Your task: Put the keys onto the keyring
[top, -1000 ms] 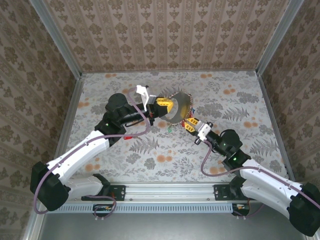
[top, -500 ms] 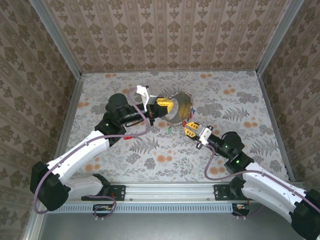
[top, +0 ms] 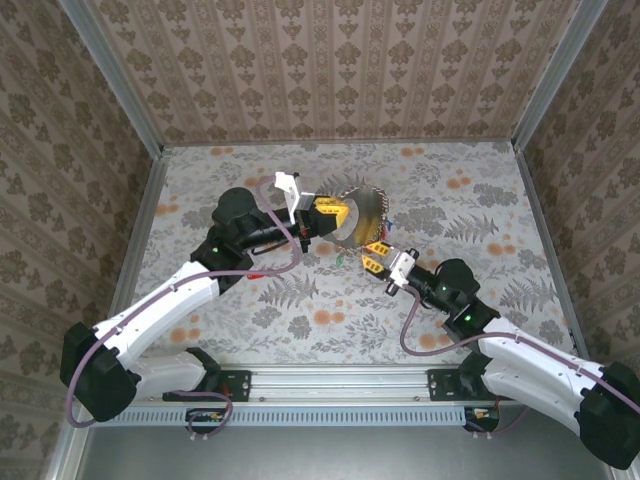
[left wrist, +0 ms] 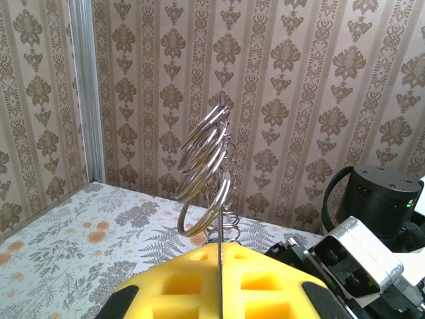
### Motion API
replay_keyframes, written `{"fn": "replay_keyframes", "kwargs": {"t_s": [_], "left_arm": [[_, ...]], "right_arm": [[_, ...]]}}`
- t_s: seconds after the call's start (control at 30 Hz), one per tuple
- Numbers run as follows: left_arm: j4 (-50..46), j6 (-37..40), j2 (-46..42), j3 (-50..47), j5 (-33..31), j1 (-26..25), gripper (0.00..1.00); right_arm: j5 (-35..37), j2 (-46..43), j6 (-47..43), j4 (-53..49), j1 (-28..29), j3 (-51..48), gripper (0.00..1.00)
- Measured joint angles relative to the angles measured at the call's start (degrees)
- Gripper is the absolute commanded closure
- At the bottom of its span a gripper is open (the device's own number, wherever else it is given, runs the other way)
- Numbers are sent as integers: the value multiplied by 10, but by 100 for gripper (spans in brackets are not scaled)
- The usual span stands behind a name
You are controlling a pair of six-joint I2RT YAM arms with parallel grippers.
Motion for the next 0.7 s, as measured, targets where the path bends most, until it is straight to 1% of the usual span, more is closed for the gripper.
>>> {"fn": "replay_keyframes", "kwargs": {"t_s": [0.33, 0.53, 0.7], "left_arm": [[0, 0, 0, 0, -4, 0, 100], [0, 0, 0, 0, -4, 0, 100], [0, 0, 0, 0, -5, -3, 100]], "right_arm": [[26, -8, -11, 0, 0, -8, 75], [26, -17, -13, 0, 0, -11, 73], [26, -28, -15, -1, 0, -18, 74]]}}
